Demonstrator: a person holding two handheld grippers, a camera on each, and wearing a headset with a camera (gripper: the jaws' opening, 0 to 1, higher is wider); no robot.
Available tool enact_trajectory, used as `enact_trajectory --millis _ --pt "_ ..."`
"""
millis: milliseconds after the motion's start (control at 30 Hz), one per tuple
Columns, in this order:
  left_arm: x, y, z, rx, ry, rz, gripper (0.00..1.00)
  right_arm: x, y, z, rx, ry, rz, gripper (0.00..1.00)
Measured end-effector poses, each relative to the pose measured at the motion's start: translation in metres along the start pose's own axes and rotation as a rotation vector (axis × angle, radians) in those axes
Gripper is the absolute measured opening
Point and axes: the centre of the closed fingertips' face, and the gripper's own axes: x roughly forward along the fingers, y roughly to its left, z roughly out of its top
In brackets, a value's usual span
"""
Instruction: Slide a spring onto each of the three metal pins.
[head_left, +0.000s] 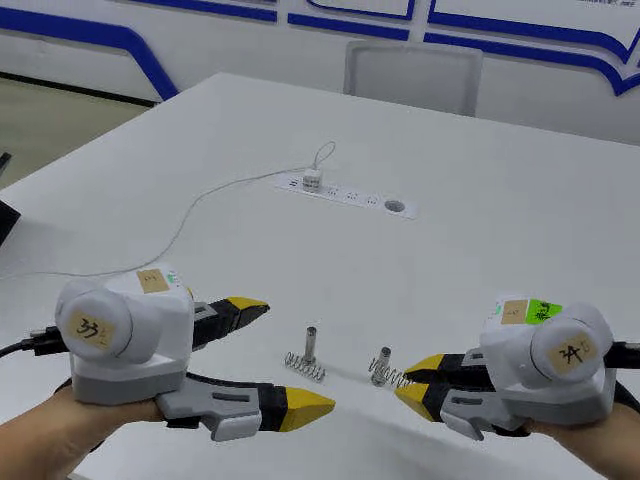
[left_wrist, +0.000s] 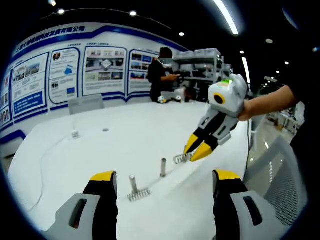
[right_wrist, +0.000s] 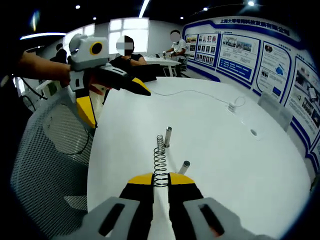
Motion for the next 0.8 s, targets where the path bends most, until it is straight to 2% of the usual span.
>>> enact_trajectory --millis 133,333,533,800 --pt "0.002 -0.005 0.007 0.015 -0.002 -0.027 0.74 -0.006 0.005 0.013 0.01 -0.026 0.02 0.11" --pt "0.009 -0.015 0.016 0.053 -0.001 -0.061 0.66 -0.014 0.02 0.032 -0.083 -0.04 0.065 0.11" --pt "0.013 -0.022 0.021 0.068 -0.006 -0.091 0.6 -0.016 0.026 0.037 -0.139 -0.031 0.08 0.11" --pt "0.016 -0.03 0.019 0.091 0.013 -0.131 0.48 -0.016 0.032 0.038 -0.182 -0.025 0.094 0.11"
